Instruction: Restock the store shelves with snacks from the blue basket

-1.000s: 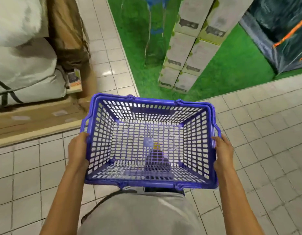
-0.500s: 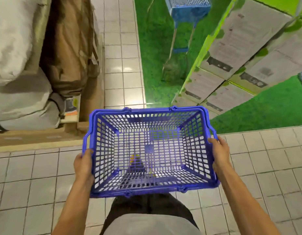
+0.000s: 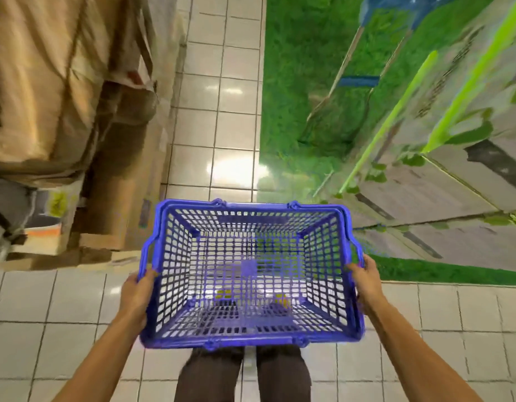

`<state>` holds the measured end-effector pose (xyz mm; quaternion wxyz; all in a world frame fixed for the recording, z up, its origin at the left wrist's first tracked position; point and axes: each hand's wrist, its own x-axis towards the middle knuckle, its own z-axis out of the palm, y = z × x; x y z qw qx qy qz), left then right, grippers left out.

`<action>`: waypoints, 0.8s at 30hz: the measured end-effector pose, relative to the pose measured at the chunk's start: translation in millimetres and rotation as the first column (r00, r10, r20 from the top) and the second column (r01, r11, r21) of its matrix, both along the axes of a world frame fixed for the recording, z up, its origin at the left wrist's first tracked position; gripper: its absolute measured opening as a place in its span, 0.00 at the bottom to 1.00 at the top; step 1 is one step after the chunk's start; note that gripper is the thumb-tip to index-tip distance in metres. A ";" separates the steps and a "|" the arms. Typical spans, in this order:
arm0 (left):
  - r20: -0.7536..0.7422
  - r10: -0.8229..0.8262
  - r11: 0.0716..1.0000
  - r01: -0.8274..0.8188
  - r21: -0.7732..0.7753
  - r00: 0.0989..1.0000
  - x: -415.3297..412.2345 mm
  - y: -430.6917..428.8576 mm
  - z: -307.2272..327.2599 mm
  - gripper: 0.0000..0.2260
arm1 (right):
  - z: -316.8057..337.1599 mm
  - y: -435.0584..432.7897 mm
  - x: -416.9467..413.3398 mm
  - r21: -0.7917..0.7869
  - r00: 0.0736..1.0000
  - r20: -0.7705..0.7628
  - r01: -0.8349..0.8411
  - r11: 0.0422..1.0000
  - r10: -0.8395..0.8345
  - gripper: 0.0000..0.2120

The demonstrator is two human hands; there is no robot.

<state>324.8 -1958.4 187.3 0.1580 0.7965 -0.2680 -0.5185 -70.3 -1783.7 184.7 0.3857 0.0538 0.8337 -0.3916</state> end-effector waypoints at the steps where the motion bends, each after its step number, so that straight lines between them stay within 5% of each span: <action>1: 0.004 0.003 1.000 -0.003 -0.002 1.000 -4.5 -5.2 -23.7 0.06 | -24.5 -5.4 -7.8 0.016 1.000 0.008 -0.008 1.000 0.008 0.19; 12: 0.168 0.028 0.994 -0.010 -0.108 0.985 -59.8 -42.6 -237.8 0.03 | -233.6 -39.6 -50.6 0.102 1.000 -0.024 0.013 0.995 -0.010 0.17; 16: 0.203 -0.069 0.990 0.092 -0.107 0.977 -61.5 -46.9 -273.1 0.11 | -268.4 -38.6 -58.4 0.104 0.998 -0.060 0.003 0.995 0.003 0.15; 21: 0.229 -0.083 0.988 0.109 -0.107 0.970 -60.4 -42.3 -288.3 0.04 | -290.8 -30.3 -60.6 0.131 0.993 -0.082 -0.072 0.989 0.083 0.17; 24: 0.204 -0.196 0.976 0.211 -0.055 0.959 -61.2 -41.0 -276.2 0.12 | -278.9 -31.6 -59.3 0.209 0.982 -0.075 -0.156 0.965 0.175 0.15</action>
